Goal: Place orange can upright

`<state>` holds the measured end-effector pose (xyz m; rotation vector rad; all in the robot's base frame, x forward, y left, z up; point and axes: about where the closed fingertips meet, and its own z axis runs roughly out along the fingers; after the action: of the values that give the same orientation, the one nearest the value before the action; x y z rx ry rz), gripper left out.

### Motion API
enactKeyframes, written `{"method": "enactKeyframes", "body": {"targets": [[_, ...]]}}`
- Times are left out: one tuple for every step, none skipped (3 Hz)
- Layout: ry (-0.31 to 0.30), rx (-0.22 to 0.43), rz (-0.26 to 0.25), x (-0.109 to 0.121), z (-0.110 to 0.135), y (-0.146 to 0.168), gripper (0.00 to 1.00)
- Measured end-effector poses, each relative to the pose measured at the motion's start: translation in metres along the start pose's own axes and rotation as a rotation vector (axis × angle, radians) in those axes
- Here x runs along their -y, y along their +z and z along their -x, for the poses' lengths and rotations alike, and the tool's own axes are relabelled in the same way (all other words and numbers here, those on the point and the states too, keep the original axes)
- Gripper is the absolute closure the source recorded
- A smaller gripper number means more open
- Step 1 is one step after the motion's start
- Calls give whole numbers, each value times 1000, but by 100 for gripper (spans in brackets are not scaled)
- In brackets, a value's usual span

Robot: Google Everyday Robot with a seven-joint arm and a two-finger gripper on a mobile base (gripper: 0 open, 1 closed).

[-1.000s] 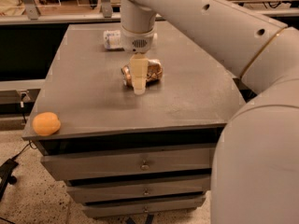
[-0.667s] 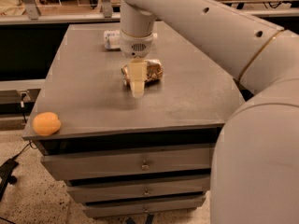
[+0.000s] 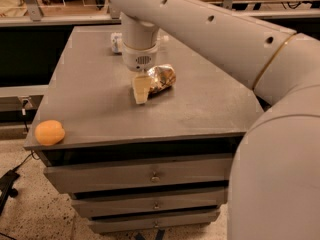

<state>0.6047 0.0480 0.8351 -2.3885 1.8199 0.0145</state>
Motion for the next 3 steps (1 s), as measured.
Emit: {"method": "enactKeyframes", "body": {"targets": [[-24, -41, -2, -3, 1, 4, 67], [-24, -41, -2, -3, 1, 3, 90], [35, -34, -48, 8, -13, -26, 100]]}}
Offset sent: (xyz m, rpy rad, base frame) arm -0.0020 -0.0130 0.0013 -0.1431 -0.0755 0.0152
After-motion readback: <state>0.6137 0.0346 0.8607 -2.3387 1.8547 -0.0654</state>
